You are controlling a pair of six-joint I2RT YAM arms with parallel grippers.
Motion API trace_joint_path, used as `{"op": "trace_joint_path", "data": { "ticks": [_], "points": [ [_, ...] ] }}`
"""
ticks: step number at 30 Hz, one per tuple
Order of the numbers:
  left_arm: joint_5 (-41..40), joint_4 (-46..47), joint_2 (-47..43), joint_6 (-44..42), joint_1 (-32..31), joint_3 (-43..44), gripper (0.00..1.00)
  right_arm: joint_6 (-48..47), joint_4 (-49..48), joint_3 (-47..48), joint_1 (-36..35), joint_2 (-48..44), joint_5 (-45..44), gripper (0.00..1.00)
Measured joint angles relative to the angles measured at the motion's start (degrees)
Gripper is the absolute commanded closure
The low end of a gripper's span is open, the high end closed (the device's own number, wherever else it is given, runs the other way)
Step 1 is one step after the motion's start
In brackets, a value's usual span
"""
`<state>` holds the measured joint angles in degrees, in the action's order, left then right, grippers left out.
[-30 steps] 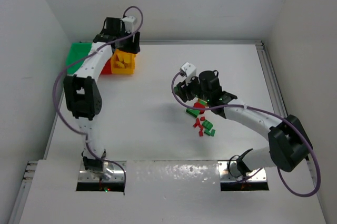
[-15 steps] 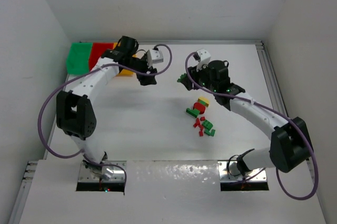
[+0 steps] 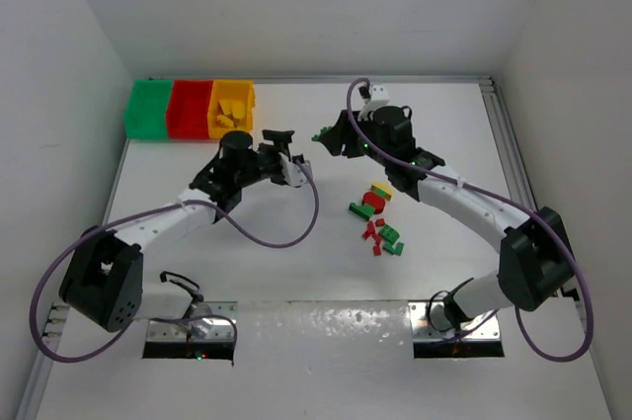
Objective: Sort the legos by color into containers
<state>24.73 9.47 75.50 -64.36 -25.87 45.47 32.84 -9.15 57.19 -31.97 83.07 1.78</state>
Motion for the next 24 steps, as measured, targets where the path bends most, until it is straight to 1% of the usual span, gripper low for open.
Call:
{"op": "trace_joint_path", "data": {
  "ticks": [3, 6, 9, 11, 12, 16, 24],
  "points": [
    [-3.0, 8.4, -1.1, 0.6, -2.6, -3.9, 0.34, 2.5, -1.0, 0.3, -0.7, 1.0, 0.6, 1.00],
    [-4.2, 13.8, -2.8, 0.6, -3.0, -6.6, 0.35, 4.6, -1.7, 0.3, -1.3, 1.2, 1.2, 1.00],
    [-4.6, 16.5, -3.5, 2.2, -3.0, -7.0, 0.42, 6.0, -2.8, 0.3, -1.9, 1.3, 1.4, 1.00],
    [-4.3, 17.6, -3.8, 3.6, -3.0, -7.0, 0.49, 6.8, -3.4, 0.3, -2.6, 1.6, 1.6, 1.00],
    [-4.1, 18.0, -3.8, 4.4, -3.0, -7.0, 0.51, 7.2, -3.8, 0.3, -2.8, 1.7, 1.7, 1.00],
    [-3.3, 19.5, -3.9, 7.7, -3.0, -6.9, 0.51, 8.2, -4.5, 0.3, -3.4, 2.3, 2.6, 1.00],
    [0.8, 15.2, -2.7, 11.2, -3.0, -3.5, 0.53, 8.8, -4.8, 0.6, -3.5, 2.3, 2.8, 1.00]
  ]
}}
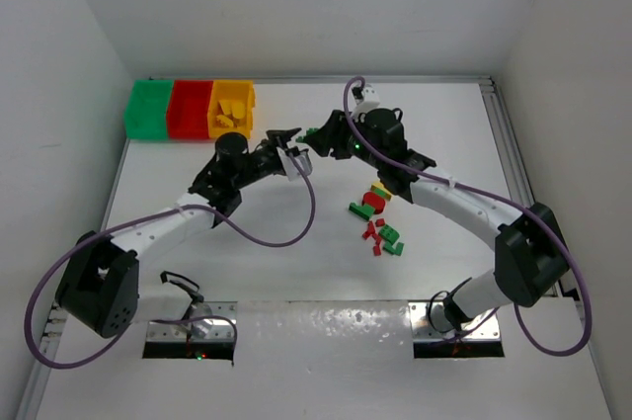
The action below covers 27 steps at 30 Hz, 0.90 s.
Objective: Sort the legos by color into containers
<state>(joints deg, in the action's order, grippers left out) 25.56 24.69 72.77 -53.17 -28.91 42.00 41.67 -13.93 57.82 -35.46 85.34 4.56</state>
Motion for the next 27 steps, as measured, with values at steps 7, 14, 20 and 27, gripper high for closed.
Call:
{"op": "trace_joint_path", "data": {
  "ticks": [7, 14, 20, 27],
  "points": [
    [2.1, -5.8, 2.8, 0.7, 0.0, 4.0, 0.63, 0.4, -0.2, 0.0, -0.3, -0.2, 0.1, 1.00],
    [1.6, -8.6, 5.3, -0.5, 0.0, 6.8, 0.87, 0.0, 0.5, 0.0, -0.4, -0.7, 0.2, 1.00],
    [2.0, -10.4, 5.4, -1.4, 0.0, 7.6, 1.00, -0.4, 0.3, -0.2, -0.3, -1.0, 0.5, 1.00],
    [3.1, -13.0, 5.2, -2.8, 0.0, 8.0, 1.00, -2.0, 1.6, -0.4, -0.2, -1.4, 1.7, 0.29]
  ]
}}
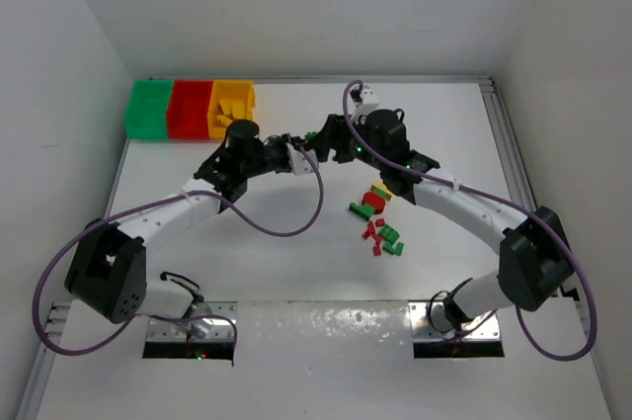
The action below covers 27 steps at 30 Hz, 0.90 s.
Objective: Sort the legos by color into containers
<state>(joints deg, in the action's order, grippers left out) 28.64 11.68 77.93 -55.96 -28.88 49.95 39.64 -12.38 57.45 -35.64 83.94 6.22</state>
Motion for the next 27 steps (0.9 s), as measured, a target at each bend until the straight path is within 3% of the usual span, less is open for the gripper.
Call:
{"op": "trace_joint_path", "data": {
  "ticks": [7, 10, 12, 20, 27],
  "points": [
    [0.0, -5.2, -0.5, -4.0, 0.1, -0.6, 1.00, -2.6, 5.2, 1.4, 1.2, -1.7, 2.0, 0.19],
    [0.0, -6.2, -1.1, -5.3, 0.4, -1.9, 1.00, -3.8, 7.6, 3.4, 1.8, -2.7, 2.4, 0.30],
    [0.0, -7.0, -1.4, -5.9, 0.5, -2.5, 1.00, -4.3, 8.7, 4.6, 2.2, -3.3, 2.7, 0.31],
    [1.2, -8.3, -2.6, -7.9, 0.5, -2.6, 1.00, -3.8, 12.8, 7.0, 2.3, -2.0, 6.1, 0.10],
    [2.1, -8.3, -3.0, -8.1, 0.5, -2.6, 1.00, -0.5, 13.1, 7.2, 2.3, 1.1, 8.1, 0.11]
  ]
}}
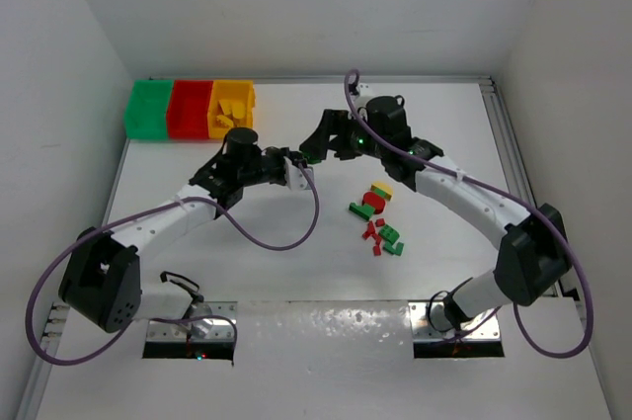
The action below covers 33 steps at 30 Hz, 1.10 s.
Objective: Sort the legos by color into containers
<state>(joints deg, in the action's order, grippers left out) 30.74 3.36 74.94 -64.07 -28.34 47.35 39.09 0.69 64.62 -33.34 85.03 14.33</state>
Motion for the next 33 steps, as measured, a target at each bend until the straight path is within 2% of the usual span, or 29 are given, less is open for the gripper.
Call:
{"op": "trace_joint_path", "data": {
  "ticks": [9, 11, 12, 14, 15, 16, 18, 20, 24, 28, 31, 33],
  "points": [
    [0.1, 0.3, -0.1, 0.3, 0.0, 0.0, 1.00, 2.8, -0.8, 0.3, 0.1, 2.6, 2.1, 0.16],
    [0.2, 0.3, -0.1, 0.3, 0.0, 0.0, 1.00, 3.2, -1.2, 0.3, 0.2, 2.8, 2.5, 0.23],
    [0.2, 0.3, -0.1, 0.4, 0.0, 0.0, 1.00, 3.4, -1.4, 0.3, 0.2, 2.9, 2.7, 0.30],
    [0.2, 0.5, -0.1, 0.5, 0.0, 0.0, 1.00, 3.8, -1.7, 0.3, 0.2, 3.2, 2.9, 0.34],
    [0.2, 0.6, -0.1, 0.7, 0.0, 0.0, 1.00, 4.0, -1.7, 0.3, 0.2, 3.2, 3.0, 0.33],
    [0.2, 0.8, -0.1, 1.0, 0.0, 0.0, 1.00, 4.2, -1.7, 0.3, 0.2, 3.2, 3.1, 0.24],
    [0.0, 0.7, -0.1, 1.5, 0.0, 0.0, 1.00, 4.4, -1.7, 0.3, 0.3, 3.3, 3.3, 0.20],
    [-0.2, 0.8, -0.1, 1.6, 0.0, 0.0, 1.00, 4.3, -1.7, 0.3, 0.4, 3.3, 3.4, 0.21],
    [-0.6, 1.0, -0.1, 1.8, 0.0, 0.0, 1.00, 4.2, -1.7, 0.3, 0.4, 3.3, 3.7, 0.31],
    [-0.7, 2.0, -0.1, 2.2, 0.2, 0.0, 1.00, 4.1, -1.5, 0.3, 0.4, 3.3, 4.0, 0.30],
    [-1.0, 2.4, -0.1, 2.6, 0.2, 0.0, 1.00, 4.0, -1.4, 0.3, 0.4, 3.3, 4.2, 0.38],
    [-1.0, 2.7, -0.1, 2.7, 0.2, 0.0, 1.00, 3.9, -1.5, 0.3, 0.3, 3.5, 4.3, 0.54]
  ]
}}
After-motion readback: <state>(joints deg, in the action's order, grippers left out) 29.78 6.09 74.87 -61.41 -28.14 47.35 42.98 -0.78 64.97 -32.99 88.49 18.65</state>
